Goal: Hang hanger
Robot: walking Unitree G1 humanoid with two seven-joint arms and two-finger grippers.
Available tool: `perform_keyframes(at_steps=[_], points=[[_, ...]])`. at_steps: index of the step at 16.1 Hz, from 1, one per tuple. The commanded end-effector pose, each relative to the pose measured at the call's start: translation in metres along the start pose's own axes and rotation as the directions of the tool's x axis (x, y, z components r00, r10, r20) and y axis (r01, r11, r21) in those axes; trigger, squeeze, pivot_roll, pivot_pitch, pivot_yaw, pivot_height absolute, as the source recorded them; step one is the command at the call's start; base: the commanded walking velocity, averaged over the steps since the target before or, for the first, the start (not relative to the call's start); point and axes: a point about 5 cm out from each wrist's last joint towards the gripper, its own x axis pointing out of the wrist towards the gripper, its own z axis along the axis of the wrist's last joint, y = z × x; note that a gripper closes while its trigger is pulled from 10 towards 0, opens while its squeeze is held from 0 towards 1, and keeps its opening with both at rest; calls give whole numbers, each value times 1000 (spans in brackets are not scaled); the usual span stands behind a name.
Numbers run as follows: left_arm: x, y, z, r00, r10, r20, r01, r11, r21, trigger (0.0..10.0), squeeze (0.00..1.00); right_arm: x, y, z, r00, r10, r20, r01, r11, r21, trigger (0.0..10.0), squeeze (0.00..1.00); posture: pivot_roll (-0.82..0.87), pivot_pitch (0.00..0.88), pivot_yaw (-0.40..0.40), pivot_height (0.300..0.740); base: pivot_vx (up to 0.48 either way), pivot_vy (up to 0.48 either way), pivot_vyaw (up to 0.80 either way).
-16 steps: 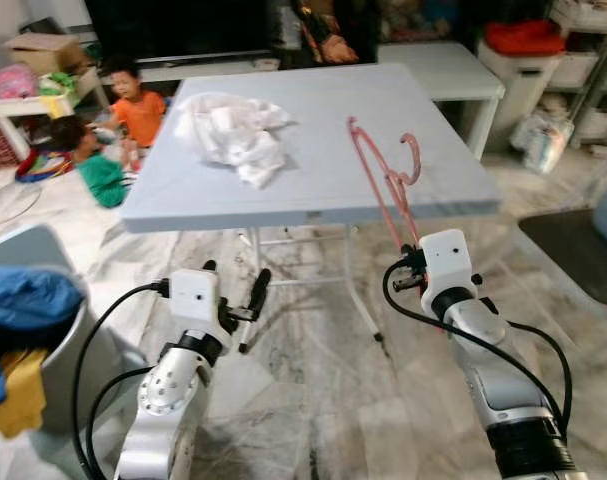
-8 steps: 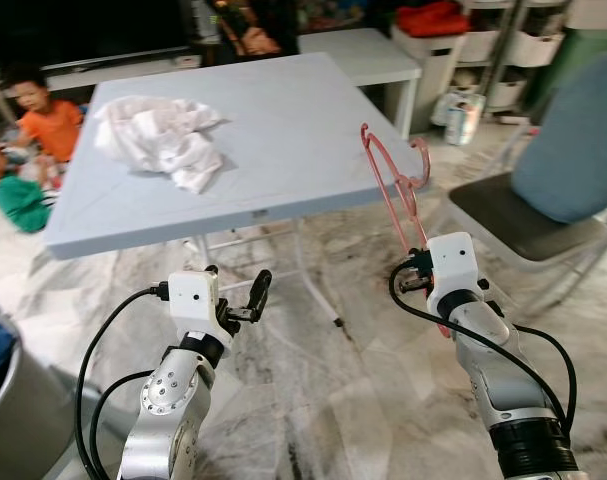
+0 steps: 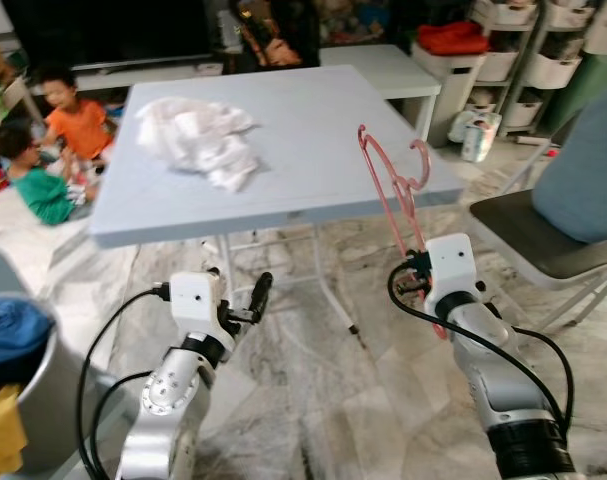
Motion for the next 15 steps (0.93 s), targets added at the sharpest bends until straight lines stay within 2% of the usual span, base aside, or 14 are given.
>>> perform_keyframes(at_steps=[1, 15], points=[[1, 0, 2, 1000, 2, 0, -2, 1000, 2, 10000, 0, 1, -1, 4, 1000, -2, 13, 2, 1000, 9, 10000, 0, -115, 0, 26, 736, 0, 311, 0], [2, 0, 2, 1000, -3, -3, 4, 1000, 7, 10000, 0, 3, -2, 5, 1000, -5, 13, 5, 1000, 15, 10000, 0, -117, 0, 26, 736, 0, 316, 0]])
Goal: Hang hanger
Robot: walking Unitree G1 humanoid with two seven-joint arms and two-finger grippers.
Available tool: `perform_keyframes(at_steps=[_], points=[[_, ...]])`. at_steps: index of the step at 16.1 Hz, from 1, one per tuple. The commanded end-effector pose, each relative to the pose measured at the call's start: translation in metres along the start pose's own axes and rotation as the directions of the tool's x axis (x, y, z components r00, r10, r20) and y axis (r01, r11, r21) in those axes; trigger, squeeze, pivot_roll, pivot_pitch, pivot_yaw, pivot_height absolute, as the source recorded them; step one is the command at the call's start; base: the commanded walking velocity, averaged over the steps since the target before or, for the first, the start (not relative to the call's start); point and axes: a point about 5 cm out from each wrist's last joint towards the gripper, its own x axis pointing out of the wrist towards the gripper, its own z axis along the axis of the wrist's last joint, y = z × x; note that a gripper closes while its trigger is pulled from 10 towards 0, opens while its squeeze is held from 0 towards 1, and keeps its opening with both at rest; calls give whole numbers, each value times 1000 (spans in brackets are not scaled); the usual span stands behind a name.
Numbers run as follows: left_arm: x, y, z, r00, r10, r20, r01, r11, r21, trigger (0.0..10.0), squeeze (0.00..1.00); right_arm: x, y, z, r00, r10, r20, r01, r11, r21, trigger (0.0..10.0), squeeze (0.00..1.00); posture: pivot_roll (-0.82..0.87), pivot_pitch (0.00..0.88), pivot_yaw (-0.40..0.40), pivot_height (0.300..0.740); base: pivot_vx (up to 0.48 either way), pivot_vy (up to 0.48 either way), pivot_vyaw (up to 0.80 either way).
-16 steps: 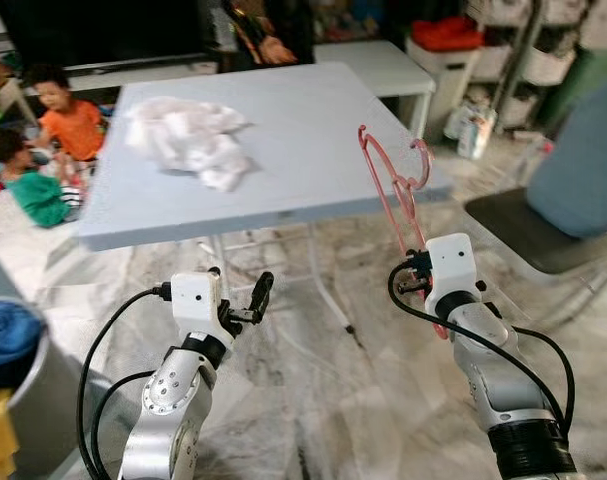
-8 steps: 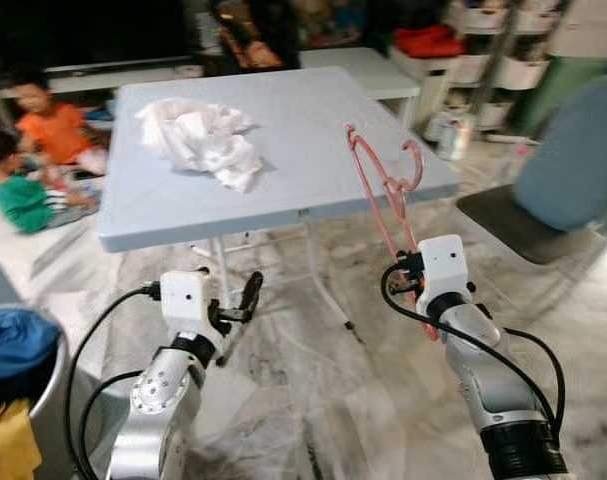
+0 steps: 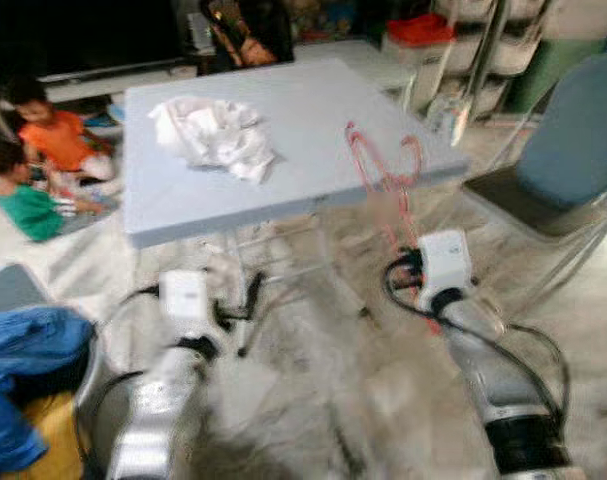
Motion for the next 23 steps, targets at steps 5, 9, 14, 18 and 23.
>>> perform_keyframes(at_steps=[5, 9, 14, 18, 23], points=[[-1, 1, 4, 999, -47, 25, 46, 999, 15, 10000, 0, 2, 2, 8, 1000, -4, 24, 4, 1000, 6, 10000, 0, -119, 0, 25, 736, 0, 0, 0], [-3, 1, 5, 997, -70, 35, 70, 998, 0, 10000, 0, 3, 1, 6, 1000, -11, 9, 11, 1000, 3, 10000, 0, -119, 0, 25, 736, 0, 0, -320], [-3, 1, 4, 996, -81, 34, 81, 997, -6, 10000, 0, 3, 1, 6, 1000, -11, 7, 11, 1000, 3, 10000, 0, -119, 0, 25, 736, 0, 0, -800], [-4, 1, 3, 996, -83, 30, 83, 997, -6, 10000, 0, 2, 2, 4, 1000, -10, 3, 10, 1000, 4, 10000, 0, -122, 0, 29, 736, 0, 0, -800], [-2, 2, 3, 996, -82, 29, 82, 997, 1, 10000, 0, 3, 2, 5, 1000, -10, 5, 10, 1000, 6, 10000, 0, -125, 0, 29, 736, 279, 317, -338]])
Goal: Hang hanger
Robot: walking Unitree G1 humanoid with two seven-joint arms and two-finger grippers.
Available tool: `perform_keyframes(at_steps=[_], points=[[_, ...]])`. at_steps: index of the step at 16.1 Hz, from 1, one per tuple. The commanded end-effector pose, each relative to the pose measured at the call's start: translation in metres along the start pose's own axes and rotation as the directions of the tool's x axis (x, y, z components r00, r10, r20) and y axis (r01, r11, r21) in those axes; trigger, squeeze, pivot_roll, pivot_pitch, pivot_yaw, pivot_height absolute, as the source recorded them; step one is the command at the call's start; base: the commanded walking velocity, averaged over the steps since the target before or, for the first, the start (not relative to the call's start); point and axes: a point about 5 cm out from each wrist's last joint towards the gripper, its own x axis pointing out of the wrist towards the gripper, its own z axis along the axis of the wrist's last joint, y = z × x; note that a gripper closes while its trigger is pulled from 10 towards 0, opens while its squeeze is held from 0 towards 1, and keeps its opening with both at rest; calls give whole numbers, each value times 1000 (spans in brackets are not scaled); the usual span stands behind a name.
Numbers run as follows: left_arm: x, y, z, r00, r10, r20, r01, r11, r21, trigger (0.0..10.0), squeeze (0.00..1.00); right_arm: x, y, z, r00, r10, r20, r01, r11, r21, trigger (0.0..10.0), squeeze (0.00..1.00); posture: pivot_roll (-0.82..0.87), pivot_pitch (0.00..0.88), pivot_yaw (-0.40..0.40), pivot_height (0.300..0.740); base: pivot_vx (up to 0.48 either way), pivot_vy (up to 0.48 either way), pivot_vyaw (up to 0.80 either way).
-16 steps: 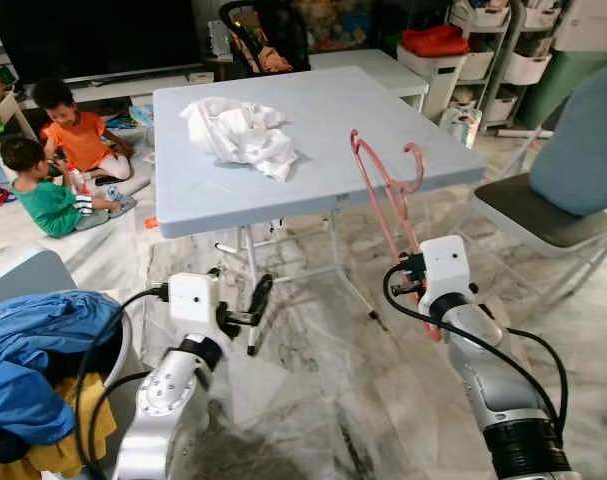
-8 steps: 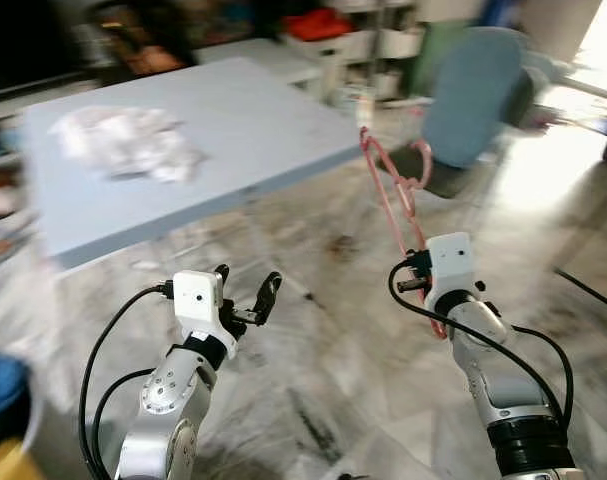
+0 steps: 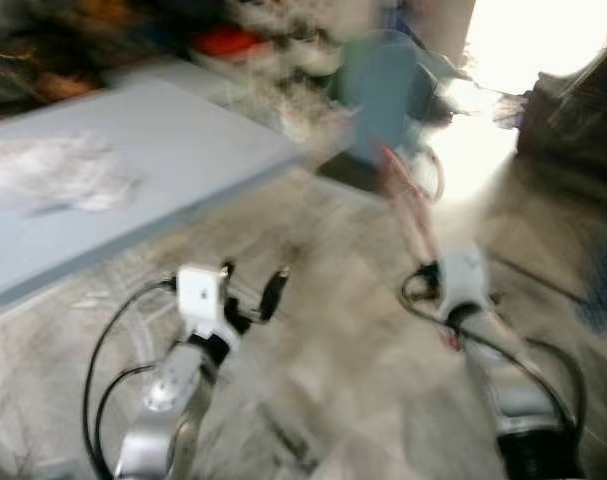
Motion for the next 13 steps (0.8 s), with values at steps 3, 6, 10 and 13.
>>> perform_keyframes(at_steps=[3, 6, 10, 13], points=[[-2, 5, -7, 999, 13, -40, -13, 1000, 9, 10000, 0, 3, 11, 7, 999, 34, 29, -34, 999, -1, 10000, 0, -124, 0, 29, 736, 275, 394, 0], [-2, 4, -7, 999, 6, -39, -6, 1000, 14, 10000, 0, 3, 11, 8, 999, 35, 28, -35, 999, 1, 10000, 0, -126, 0, 31, 736, 279, 393, -158], [0, 2, -8, 999, -21, -49, 23, 999, 31, 10000, 0, 3, 13, 7, 999, 37, 26, -37, 999, 1, 10000, 0, -128, 0, 34, 736, 278, 392, -800], [0, -1, -11, 997, -42, -63, 44, 998, 36, 10000, 0, 4, 13, 7, 999, 36, 26, -37, 999, 3, 10000, 0, -129, 0, 36, 736, 368, 226, -800]])
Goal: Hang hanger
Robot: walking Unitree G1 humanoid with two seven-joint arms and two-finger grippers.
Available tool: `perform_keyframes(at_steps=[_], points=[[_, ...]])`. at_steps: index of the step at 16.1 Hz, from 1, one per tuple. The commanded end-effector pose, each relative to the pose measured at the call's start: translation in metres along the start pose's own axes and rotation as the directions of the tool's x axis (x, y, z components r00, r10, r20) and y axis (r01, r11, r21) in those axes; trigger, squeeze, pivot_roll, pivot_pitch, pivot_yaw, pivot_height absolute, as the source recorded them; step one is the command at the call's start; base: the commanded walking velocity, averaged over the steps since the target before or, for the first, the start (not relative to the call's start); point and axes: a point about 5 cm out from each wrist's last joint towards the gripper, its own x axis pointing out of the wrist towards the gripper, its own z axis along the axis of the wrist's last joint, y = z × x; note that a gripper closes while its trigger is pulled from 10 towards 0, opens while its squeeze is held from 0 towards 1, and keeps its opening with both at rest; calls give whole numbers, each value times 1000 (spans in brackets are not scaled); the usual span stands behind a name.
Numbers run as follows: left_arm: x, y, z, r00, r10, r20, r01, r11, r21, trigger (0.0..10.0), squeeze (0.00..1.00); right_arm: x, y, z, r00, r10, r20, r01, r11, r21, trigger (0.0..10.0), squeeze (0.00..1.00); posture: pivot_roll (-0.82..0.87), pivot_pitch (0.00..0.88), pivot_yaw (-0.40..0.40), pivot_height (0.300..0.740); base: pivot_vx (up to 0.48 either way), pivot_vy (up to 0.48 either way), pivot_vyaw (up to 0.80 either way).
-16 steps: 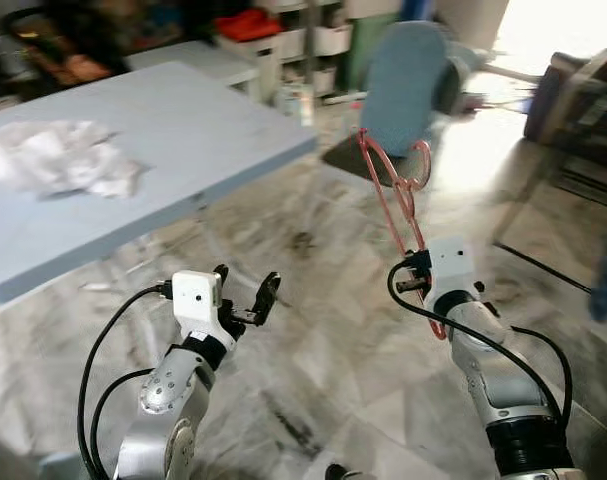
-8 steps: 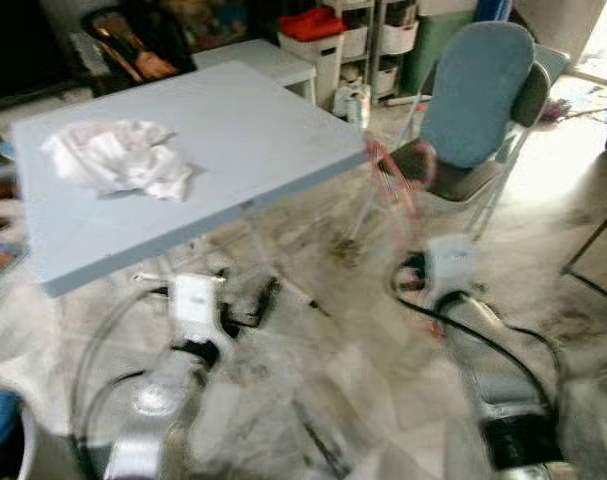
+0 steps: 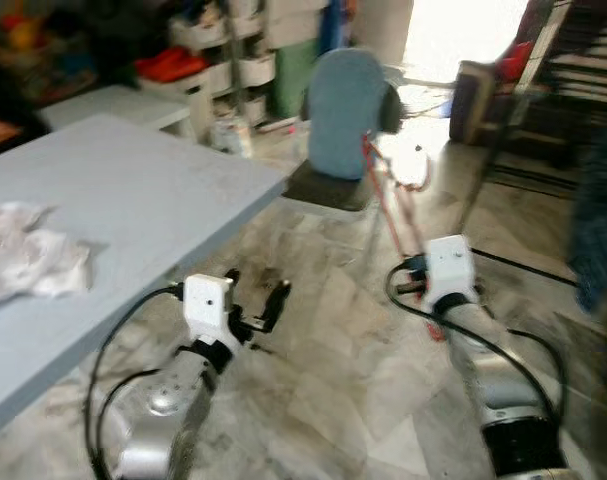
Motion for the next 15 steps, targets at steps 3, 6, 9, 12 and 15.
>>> perform_keyframes(at_steps=[3, 6, 9, 12, 15], points=[[1, -6, -2, 999, -36, -18, 37, 999, 13, 10000, 0, 0, -6, 5, 999, -27, 17, 27, 1000, -9, 10000, 0, -128, 0, 40, 736, 461, 0, -800], [1, -8, -5, 998, -54, -33, 55, 998, 15, 10000, 0, 0, -6, 1, 999, -43, -3, 43, 999, -22, 10000, 0, -129, 0, 41, 736, 480, 0, -800], [1, -10, -7, 997, -62, -48, 62, 998, 17, 10000, 0, 0, -9, -4, 998, -59, -30, 58, 998, -32, 10000, 0, -130, 0, 41, 736, 480, 0, -800], [2, -11, -9, 996, -69, -60, 70, 997, 19, 10000, 0, 0, -6, -8, 997, -55, -54, 53, 998, -38, 10000, 0, -131, 0, 43, 736, 480, 0, -544], [2, -10, -9, 995, -68, -67, 70, 997, 22, 10000, 0, 0, -5, -10, 996, -53, -67, 50, 998, -36, 10000, 0, -130, 0, 43, 736, 470, 0, -135]])
